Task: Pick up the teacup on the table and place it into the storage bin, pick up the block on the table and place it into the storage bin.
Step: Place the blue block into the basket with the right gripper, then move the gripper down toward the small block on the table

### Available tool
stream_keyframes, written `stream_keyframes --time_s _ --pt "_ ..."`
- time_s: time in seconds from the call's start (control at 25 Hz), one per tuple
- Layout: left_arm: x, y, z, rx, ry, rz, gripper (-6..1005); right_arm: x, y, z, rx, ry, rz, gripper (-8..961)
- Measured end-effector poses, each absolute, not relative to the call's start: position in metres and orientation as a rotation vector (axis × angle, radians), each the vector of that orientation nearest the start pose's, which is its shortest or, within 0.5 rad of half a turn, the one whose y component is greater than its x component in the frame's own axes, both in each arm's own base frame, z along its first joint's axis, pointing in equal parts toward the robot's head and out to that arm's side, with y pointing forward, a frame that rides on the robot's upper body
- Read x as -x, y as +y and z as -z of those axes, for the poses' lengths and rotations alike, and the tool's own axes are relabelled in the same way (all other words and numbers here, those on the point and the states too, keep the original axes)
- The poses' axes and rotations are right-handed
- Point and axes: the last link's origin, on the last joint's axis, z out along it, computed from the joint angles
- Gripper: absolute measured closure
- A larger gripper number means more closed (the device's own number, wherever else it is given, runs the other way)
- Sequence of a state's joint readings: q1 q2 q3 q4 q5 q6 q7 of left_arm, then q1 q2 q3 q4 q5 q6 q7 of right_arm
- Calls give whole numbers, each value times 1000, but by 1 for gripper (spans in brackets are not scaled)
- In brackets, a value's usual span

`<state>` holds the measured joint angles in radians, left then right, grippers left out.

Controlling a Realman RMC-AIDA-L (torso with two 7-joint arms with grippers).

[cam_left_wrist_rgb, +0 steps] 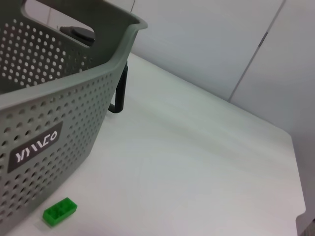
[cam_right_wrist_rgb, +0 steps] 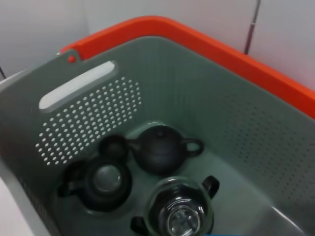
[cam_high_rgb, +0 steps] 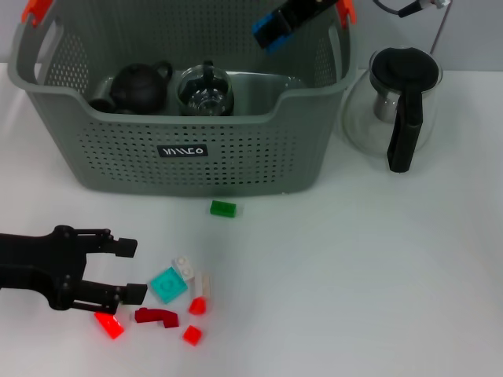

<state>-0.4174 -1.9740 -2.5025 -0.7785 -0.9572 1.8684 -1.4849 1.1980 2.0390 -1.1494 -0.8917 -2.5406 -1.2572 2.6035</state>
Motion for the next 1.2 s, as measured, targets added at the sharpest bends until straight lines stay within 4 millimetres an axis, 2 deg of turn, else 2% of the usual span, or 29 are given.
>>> stream_keyframes --time_s 0.28,0.48,0.72,0.96,1.2 --pt "306 274 -55 2911 -792 523 140 -20 470 -3 2553 743 18 516" --pt "306 274 -55 2911 -794 521 140 -18 473 -5 2538 724 5 450" --pt "306 274 -55 2913 -798 521 139 -16 474 -8 2537 707 -21 209" --pt "306 274 -58 2916 -796 515 139 -6 465 -21 2585 682 -176 42" --pt "306 274 -59 2917 -799 517 139 -10 443 -33 2719 681 -283 50"
